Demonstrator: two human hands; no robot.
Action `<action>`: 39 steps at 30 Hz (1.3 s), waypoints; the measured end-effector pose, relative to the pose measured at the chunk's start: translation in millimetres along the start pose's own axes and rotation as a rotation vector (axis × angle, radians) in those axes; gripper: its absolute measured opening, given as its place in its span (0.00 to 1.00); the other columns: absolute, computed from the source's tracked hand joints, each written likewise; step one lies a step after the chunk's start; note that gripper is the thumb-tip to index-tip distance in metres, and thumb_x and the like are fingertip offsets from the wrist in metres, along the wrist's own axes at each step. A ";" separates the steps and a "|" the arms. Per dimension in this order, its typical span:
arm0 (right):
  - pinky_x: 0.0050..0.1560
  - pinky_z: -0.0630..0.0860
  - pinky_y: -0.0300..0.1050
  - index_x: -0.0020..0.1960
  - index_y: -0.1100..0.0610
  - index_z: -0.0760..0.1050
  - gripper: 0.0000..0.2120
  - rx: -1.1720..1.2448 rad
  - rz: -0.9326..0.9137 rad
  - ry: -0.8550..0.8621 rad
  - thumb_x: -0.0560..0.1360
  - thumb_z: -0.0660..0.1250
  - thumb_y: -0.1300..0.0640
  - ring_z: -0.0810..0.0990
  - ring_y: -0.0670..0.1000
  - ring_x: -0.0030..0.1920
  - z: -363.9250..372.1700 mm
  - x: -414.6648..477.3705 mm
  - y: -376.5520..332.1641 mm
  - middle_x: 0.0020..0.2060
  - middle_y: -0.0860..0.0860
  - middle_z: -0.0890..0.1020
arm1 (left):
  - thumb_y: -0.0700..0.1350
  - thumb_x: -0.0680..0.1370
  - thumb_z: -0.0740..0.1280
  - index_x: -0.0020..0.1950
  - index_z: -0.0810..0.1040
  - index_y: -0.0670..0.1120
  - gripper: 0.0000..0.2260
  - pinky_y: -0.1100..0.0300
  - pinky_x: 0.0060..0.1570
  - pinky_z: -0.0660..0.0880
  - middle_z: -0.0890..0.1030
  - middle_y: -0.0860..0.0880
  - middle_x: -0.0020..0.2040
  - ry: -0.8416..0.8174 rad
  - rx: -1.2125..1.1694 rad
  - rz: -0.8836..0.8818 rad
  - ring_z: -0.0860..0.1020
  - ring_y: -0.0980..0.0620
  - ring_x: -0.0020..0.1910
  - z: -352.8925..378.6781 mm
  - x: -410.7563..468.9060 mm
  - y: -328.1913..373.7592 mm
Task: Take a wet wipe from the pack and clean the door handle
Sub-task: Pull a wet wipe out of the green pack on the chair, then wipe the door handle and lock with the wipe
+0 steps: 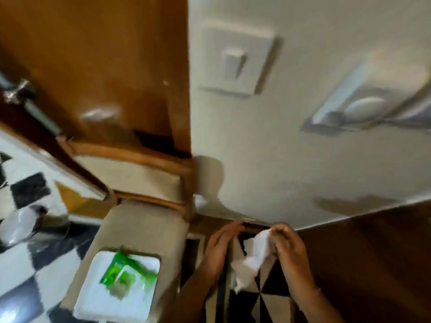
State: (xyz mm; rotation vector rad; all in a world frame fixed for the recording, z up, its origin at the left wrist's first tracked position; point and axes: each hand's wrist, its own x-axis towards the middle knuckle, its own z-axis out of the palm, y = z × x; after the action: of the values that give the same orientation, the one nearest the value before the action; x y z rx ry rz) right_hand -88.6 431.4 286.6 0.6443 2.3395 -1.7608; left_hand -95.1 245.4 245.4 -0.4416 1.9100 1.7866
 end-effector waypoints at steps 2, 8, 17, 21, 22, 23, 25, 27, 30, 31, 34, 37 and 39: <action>0.43 0.77 0.32 0.47 0.48 0.80 0.10 0.018 -0.073 0.105 0.81 0.66 0.61 0.82 0.40 0.43 -53.3 -14.6 -24.3 0.42 0.46 0.84 | 0.39 0.90 0.57 0.70 0.82 0.40 0.16 0.44 0.81 0.70 0.84 0.40 0.71 -0.235 -0.052 0.057 0.81 0.42 0.73 45.7 -19.5 45.4; 0.45 0.77 0.30 0.50 0.53 0.78 0.07 0.109 -0.174 0.382 0.82 0.66 0.63 0.82 0.39 0.45 -184.7 -54.9 -63.7 0.43 0.43 0.84 | 0.66 0.70 0.77 0.53 0.92 0.60 0.16 0.65 0.51 0.83 0.92 0.54 0.51 -0.719 0.083 -0.011 0.90 0.58 0.50 160.9 -59.4 121.6; 0.42 0.80 0.33 0.51 0.50 0.79 0.02 0.240 -0.180 0.724 0.82 0.67 0.53 0.85 0.42 0.47 -334.2 -103.9 -57.6 0.46 0.46 0.85 | 0.52 0.83 0.71 0.48 0.93 0.56 0.10 0.67 0.49 0.83 0.93 0.53 0.47 -0.671 0.400 0.265 0.90 0.53 0.50 282.1 -85.3 173.1; 0.43 0.82 0.36 0.49 0.45 0.79 0.03 0.208 -0.206 0.782 0.81 0.68 0.52 0.85 0.42 0.47 -371.2 -106.4 -53.2 0.43 0.41 0.85 | 0.57 0.84 0.69 0.57 0.92 0.55 0.13 0.48 0.69 0.81 0.92 0.53 0.56 -0.647 0.515 0.471 0.88 0.53 0.60 315.8 -104.4 201.7; 0.41 0.81 0.34 0.47 0.44 0.78 0.05 0.213 -0.211 0.783 0.81 0.68 0.51 0.85 0.41 0.46 -380.3 -106.4 -52.3 0.42 0.39 0.85 | 0.61 0.83 0.70 0.56 0.92 0.53 0.16 0.46 0.68 0.82 0.92 0.51 0.54 -0.632 0.534 0.486 0.89 0.51 0.59 323.9 -108.9 206.1; 0.39 0.80 0.32 0.46 0.43 0.78 0.05 0.217 -0.217 0.779 0.81 0.68 0.51 0.85 0.40 0.46 -387.2 -105.4 -53.0 0.42 0.37 0.85 | 0.65 0.80 0.72 0.53 0.93 0.50 0.21 0.45 0.65 0.84 0.92 0.47 0.52 -0.594 0.509 0.489 0.89 0.47 0.56 329.7 -109.9 211.0; 0.40 0.81 0.35 0.47 0.43 0.78 0.05 0.215 -0.230 0.763 0.81 0.68 0.51 0.85 0.41 0.45 -398.4 -100.4 -54.4 0.43 0.40 0.86 | 0.64 0.79 0.73 0.52 0.91 0.44 0.22 0.43 0.62 0.85 0.91 0.40 0.53 -0.529 0.394 0.362 0.89 0.38 0.56 341.5 -107.8 219.5; 0.44 0.85 0.41 0.50 0.42 0.77 0.04 0.182 -0.230 0.745 0.82 0.67 0.52 0.86 0.44 0.45 -407.3 -93.3 -58.4 0.45 0.44 0.87 | 0.53 0.83 0.72 0.55 0.88 0.41 0.15 0.37 0.65 0.84 0.89 0.34 0.57 -0.487 0.240 0.231 0.87 0.33 0.58 350.6 -95.8 224.2; 0.58 0.84 0.49 0.59 0.40 0.77 0.08 -0.010 -0.233 0.752 0.82 0.66 0.51 0.85 0.46 0.56 -425.2 -84.6 -77.3 0.56 0.43 0.86 | 0.47 0.87 0.67 0.63 0.84 0.38 0.14 0.37 0.58 0.87 0.87 0.34 0.57 -0.398 0.129 0.223 0.88 0.36 0.53 361.4 -59.4 224.1; 0.64 0.81 0.48 0.62 0.41 0.76 0.10 -0.153 -0.263 0.767 0.82 0.65 0.51 0.83 0.47 0.62 -432.9 -82.8 -87.2 0.61 0.44 0.85 | 0.45 0.89 0.63 0.63 0.82 0.37 0.14 0.44 0.52 0.89 0.85 0.34 0.57 -0.387 0.069 0.187 0.87 0.39 0.49 368.5 -48.0 225.4; 0.82 0.54 0.55 0.71 0.46 0.74 0.17 -0.760 -0.418 0.877 0.83 0.60 0.49 0.67 0.50 0.79 -458.4 -72.6 -126.1 0.75 0.46 0.75 | 0.51 0.89 0.62 0.56 0.83 0.43 0.15 0.54 0.41 0.83 0.86 0.40 0.52 -0.332 0.143 0.213 0.82 0.48 0.44 400.7 -22.0 234.0; 0.82 0.48 0.64 0.74 0.47 0.71 0.22 -1.206 -0.546 0.985 0.81 0.57 0.45 0.59 0.53 0.83 -481.9 -58.2 -171.6 0.80 0.49 0.68 | 0.54 0.87 0.64 0.51 0.85 0.48 0.14 0.55 0.41 0.78 0.87 0.43 0.48 -0.358 0.152 0.227 0.83 0.50 0.43 437.2 -12.5 235.8; 0.82 0.47 0.66 0.78 0.48 0.67 0.27 -1.408 -0.500 0.916 0.81 0.56 0.42 0.55 0.56 0.84 -492.2 -45.9 -187.1 0.82 0.53 0.63 | 0.54 0.88 0.63 0.51 0.86 0.50 0.14 0.60 0.38 0.76 0.86 0.52 0.40 -0.414 0.143 0.225 0.82 0.53 0.41 457.0 -6.0 229.8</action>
State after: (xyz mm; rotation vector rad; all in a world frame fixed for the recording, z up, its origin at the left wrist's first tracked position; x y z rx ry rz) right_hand -56.9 842.4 617.4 0.6003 3.5616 0.6687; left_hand -156.5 719.5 427.6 0.1902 1.8220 1.6965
